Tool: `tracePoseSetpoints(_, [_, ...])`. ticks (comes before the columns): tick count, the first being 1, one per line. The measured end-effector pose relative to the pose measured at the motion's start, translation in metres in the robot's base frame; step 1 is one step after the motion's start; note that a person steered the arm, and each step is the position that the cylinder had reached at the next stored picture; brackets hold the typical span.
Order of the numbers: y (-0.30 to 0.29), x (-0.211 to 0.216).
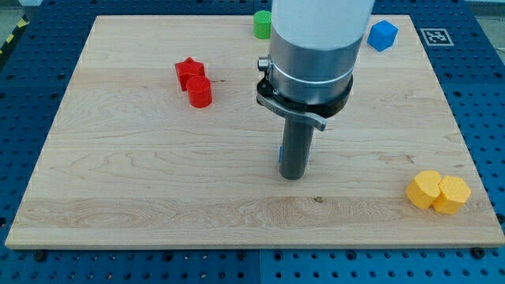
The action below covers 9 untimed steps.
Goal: Push the blue triangle into the blue cube
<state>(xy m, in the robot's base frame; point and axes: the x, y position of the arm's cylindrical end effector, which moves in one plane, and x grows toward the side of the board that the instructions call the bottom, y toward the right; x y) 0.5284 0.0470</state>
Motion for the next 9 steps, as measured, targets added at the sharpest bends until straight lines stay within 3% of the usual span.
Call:
tracePoseSetpoints(6, [0.009,-0.087])
tracePoseSetpoints(9, [0.064,-0.148])
